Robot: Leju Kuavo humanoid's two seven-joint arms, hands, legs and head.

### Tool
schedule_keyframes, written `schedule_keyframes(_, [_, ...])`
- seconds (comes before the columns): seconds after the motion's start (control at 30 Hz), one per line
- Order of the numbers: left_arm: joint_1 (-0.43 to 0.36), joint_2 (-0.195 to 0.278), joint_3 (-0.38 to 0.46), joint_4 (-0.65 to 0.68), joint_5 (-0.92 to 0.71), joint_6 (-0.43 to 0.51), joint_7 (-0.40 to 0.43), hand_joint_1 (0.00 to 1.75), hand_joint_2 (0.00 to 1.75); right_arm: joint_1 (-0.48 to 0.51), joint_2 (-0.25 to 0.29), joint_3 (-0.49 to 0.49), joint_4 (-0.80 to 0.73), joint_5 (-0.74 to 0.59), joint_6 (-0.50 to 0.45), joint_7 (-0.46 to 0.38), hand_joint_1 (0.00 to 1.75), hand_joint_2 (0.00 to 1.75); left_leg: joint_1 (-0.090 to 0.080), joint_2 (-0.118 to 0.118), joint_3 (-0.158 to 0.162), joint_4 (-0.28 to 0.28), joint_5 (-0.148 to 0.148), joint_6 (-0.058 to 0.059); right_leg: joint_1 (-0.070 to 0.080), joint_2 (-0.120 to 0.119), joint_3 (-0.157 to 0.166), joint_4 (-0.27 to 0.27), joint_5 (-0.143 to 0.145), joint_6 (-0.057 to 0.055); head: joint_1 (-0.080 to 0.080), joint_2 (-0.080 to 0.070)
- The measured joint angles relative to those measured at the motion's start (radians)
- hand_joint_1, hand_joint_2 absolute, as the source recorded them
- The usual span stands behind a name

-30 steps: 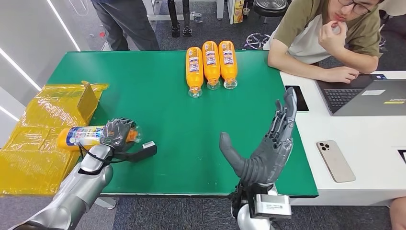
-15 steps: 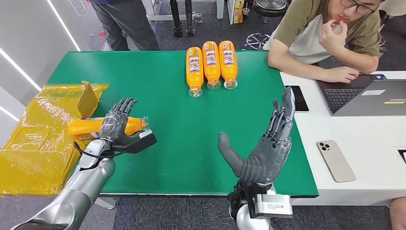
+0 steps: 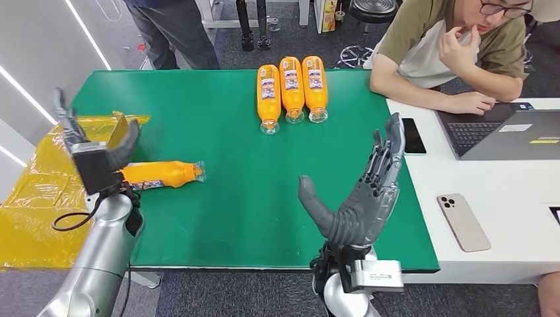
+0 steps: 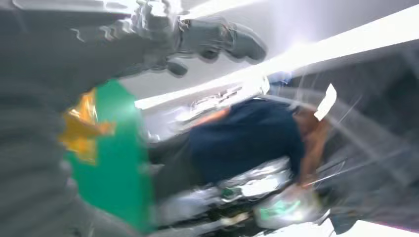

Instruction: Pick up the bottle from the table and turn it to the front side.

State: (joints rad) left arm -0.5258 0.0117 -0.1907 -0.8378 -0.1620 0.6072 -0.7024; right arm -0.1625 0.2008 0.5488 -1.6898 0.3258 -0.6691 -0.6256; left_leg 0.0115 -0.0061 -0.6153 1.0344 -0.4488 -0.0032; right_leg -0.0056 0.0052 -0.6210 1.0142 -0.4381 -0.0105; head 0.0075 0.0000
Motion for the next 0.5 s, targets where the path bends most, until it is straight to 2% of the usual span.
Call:
schedule_keyframes(0.1, [0.029, -0.013, -0.022, -0.151, 0.1, -0.009, -0.001, 0.0, 1.75, -0.006, 0.0, 0.003, 0.007, 0.003, 0.0, 0.007, 0.0, 1.75, 0.0, -0.001, 0.0, 0.0, 0.0, 0.0, 0.0, -0.001, 0.0, 0.0, 0.0, 0.001, 0.0, 0.0])
schedule_keyframes(0.2, [0.033, -0.018, -0.024, -0.171, 0.109, -0.015, -0.001, 0.0, 1.75, -0.007, 0.0, 0.003, 0.008, 0.005, 0.0, 0.008, 0.0, 1.75, 0.0, -0.001, 0.0, 0.0, 0.0, 0.0, 0.0, -0.001, 0.0, 0.0, 0.0, 0.001, 0.0, 0.0])
schedule_keyframes(0.33, [0.133, -0.156, -0.029, -0.397, 0.218, -0.191, -0.001, 0.0, 1.75, -0.011, 0.001, 0.008, 0.015, 0.044, 0.0, 0.051, 0.0, 1.75, -0.001, 0.0, 0.0, 0.001, -0.001, 0.001, -0.001, 0.0, 0.001, -0.001, 0.0, 0.001, 0.0, 0.0])
schedule_keyframes(0.5, [0.267, -0.254, -0.05, -0.479, 0.235, -0.295, -0.001, 0.0, 1.75, -0.011, 0.0, 0.01, 0.015, 0.069, 0.0, 0.08, 0.0, 1.75, -0.001, 0.0, 0.0, 0.001, -0.002, 0.001, -0.001, 0.0, 0.001, -0.002, 0.0, 0.001, 0.0, 0.0])
